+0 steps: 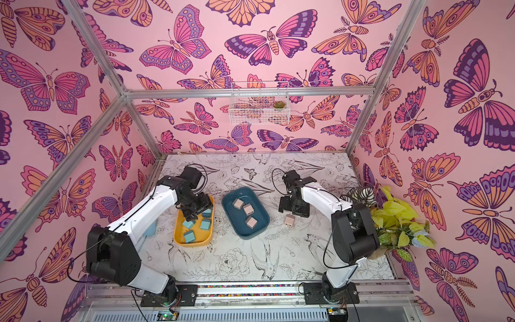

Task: Place the plugs by color into the storage box
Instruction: Pick up the plug from the center of the board.

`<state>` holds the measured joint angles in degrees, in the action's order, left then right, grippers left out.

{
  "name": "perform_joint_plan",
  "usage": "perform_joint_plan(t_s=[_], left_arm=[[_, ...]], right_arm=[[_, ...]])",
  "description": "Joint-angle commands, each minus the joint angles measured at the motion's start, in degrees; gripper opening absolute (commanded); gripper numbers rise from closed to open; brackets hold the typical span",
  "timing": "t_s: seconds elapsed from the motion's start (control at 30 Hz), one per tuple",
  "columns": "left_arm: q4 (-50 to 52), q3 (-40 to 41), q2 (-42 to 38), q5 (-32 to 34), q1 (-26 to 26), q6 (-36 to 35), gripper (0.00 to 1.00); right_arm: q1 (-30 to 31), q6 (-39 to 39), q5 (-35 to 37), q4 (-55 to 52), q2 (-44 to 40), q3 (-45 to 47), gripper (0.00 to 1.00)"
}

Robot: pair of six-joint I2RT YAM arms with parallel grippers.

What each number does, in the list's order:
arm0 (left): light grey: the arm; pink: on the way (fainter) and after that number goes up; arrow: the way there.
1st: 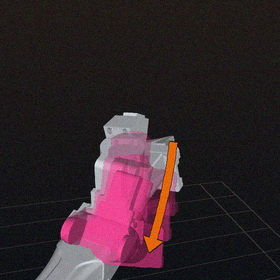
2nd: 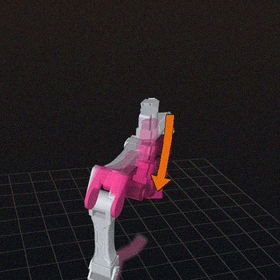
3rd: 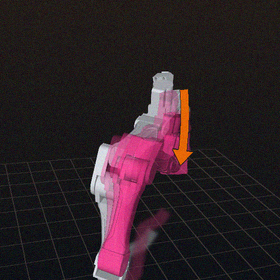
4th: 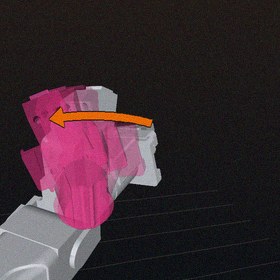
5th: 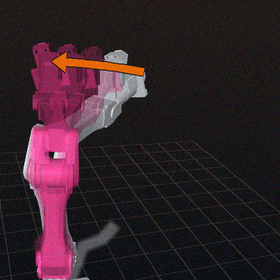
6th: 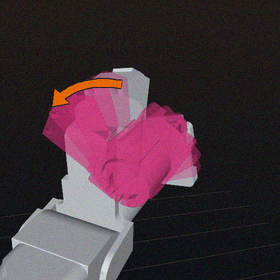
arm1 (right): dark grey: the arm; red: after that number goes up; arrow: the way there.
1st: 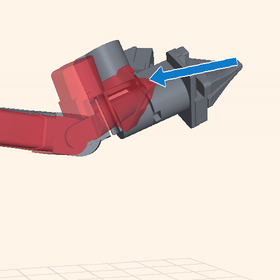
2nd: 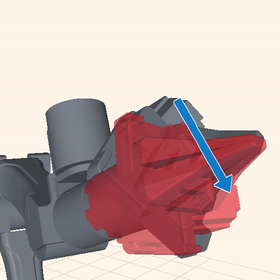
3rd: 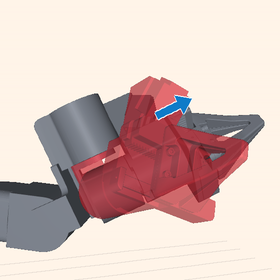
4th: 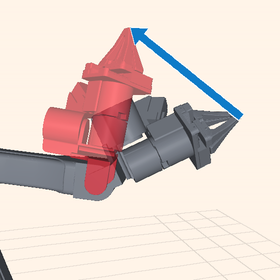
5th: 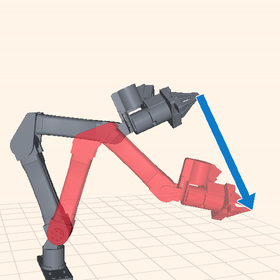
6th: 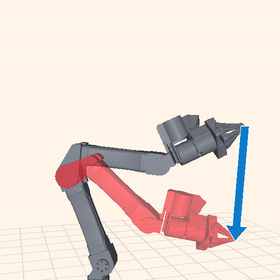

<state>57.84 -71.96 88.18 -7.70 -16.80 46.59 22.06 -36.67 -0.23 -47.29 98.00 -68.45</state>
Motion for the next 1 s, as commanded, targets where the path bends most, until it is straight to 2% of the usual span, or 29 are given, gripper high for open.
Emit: perform_joint_plan(t_s=[0.0,0.33,0.5,0.57,0.67,0.97], left_arm=[[-0.01,-1.77,1.20,0.41,-0.84,0.17,0.75],[0.08,-1.60,0.32,1.29,-1.47,1.55,0.75],[0.09,-1.11,-0.01,1.29,-1.45,2.27,0.75],[0.09,-1.05,0.01,1.38,-1.48,2.52,0.75],[0.08,-1.07,0.00,1.38,-1.62,2.72,0.75],[-0.06,-1.16,0.27,1.48,-2.19,3.07,0.75]], right_arm=[[0.46,-6.08,0.71,0.44,3.31,-0.07,0.89],[0.98,-6.54,0.41,2.12,8.70,0.16,0.86],[1.46,-6.40,0.03,3.24,8.46,2.03,0.74],[1.54,-6.10,-0.21,3.52,8.47,2.31,0.63],[1.68,-4.93,-0.40,3.43,8.62,2.01,0.53],[3.72,0.22,0.74,-1.15,5.23,-1.73,0.45]])
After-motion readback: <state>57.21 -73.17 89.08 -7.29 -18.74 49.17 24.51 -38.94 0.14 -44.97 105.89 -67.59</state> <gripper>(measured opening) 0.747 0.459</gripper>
